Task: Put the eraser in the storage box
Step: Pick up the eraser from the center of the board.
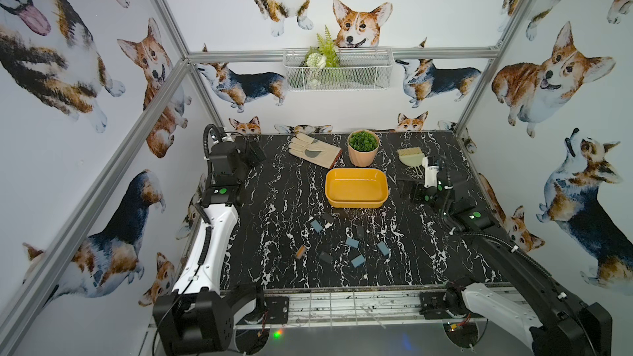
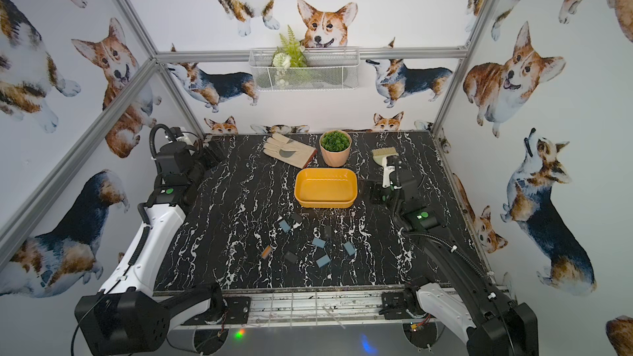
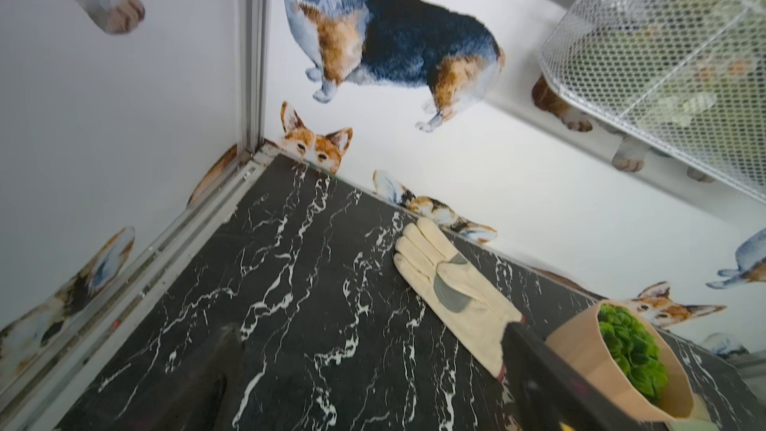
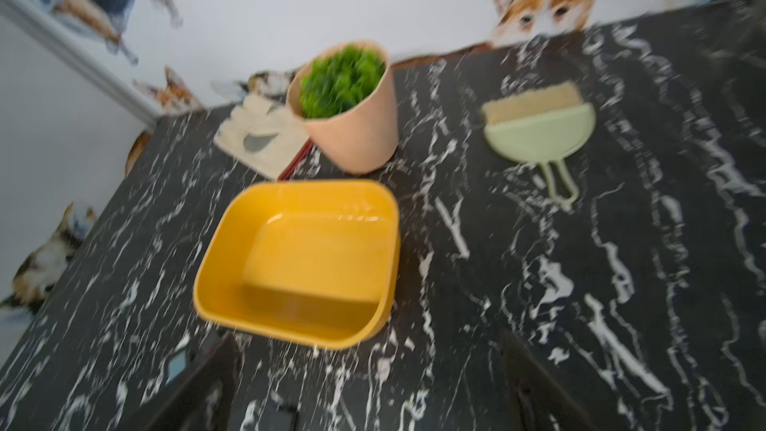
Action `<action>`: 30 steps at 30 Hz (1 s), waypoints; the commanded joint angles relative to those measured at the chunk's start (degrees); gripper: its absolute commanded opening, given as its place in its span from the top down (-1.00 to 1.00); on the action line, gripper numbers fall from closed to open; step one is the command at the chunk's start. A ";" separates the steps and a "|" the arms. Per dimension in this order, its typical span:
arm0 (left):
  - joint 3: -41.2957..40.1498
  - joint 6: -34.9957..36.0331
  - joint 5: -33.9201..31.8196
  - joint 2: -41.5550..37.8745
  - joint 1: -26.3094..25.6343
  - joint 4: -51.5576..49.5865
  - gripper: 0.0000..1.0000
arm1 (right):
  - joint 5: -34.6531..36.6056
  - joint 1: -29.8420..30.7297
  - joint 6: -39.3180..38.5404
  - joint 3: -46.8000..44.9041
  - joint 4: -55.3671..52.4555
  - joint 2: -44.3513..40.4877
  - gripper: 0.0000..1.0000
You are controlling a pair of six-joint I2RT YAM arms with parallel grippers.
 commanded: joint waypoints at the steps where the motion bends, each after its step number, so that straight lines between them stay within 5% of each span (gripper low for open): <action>1: 1.47 -1.25 1.58 0.80 -2.55 -12.66 -1.00 | 6.21 10.45 2.46 2.57 -20.03 1.63 -0.99; 7: 6.15 5.51 -17.15 5.50 -18.47 -20.72 -1.00 | 11.69 23.74 15.39 -0.21 -29.68 7.66 -0.99; 9: 7.11 5.16 -17.28 6.88 -20.56 -21.46 -1.00 | 11.16 25.88 17.25 -0.88 -29.61 9.44 -0.99; 14: 6.03 2.97 -14.40 7.06 -21.11 -19.97 -1.00 | 13.78 29.35 17.81 -0.36 -28.88 14.97 -0.92; 18: 5.56 3.14 -14.28 6.96 -21.12 -19.72 -1.00 | 10.55 29.35 15.41 -1.25 -24.55 17.96 -0.77; 30: 5.14 3.29 -14.80 7.83 -21.03 -19.53 -1.00 | 5.45 29.40 8.76 0.43 -20.23 27.85 -0.73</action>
